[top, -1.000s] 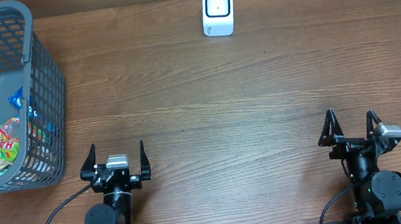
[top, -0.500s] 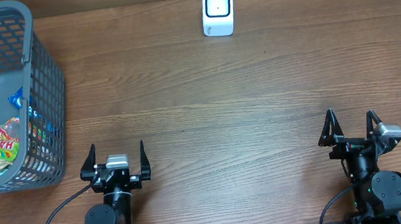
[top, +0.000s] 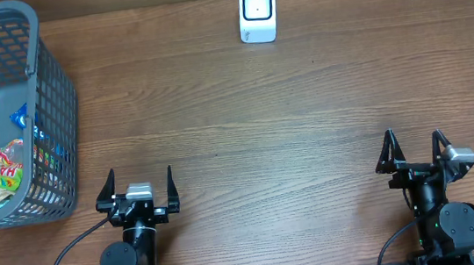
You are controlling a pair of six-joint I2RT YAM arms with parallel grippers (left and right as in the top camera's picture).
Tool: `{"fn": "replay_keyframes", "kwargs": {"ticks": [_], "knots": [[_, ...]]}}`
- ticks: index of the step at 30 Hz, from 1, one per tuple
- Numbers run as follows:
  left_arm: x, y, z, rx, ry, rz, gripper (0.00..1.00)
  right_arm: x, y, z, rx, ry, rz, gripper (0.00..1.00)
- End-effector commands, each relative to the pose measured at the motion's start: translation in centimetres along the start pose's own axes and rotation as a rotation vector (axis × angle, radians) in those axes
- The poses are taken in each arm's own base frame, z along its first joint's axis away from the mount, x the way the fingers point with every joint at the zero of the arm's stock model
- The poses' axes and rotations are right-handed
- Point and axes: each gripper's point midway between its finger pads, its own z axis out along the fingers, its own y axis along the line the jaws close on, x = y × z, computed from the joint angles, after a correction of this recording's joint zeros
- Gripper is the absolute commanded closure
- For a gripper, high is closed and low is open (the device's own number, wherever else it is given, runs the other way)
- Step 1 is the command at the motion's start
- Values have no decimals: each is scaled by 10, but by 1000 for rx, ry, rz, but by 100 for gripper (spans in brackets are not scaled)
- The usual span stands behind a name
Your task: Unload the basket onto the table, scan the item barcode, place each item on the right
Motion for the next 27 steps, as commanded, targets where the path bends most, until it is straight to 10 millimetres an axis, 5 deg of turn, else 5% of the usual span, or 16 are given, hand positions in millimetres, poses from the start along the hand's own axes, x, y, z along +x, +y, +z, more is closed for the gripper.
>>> {"fn": "replay_keyframes", "kwargs": {"ticks": [1,8,14,17,27], "knots": [[-7,-9,-1,48,-30,-27,0,0,11,0,-62,-5,5,0],[-37,-4,-9,44,-64,-63,0,-7,27,-3,-145,-8,-5,0],[-73,2,-12,50,-45,-66,0,-39,40,-12,-187,-61,-36,0],[-118,-3,-3,132,-16,-71,0,-74,52,-21,-207,-75,-72,0],[-212,7,37,224,152,-107,0,-141,73,-18,-178,75,-87,0]]}}
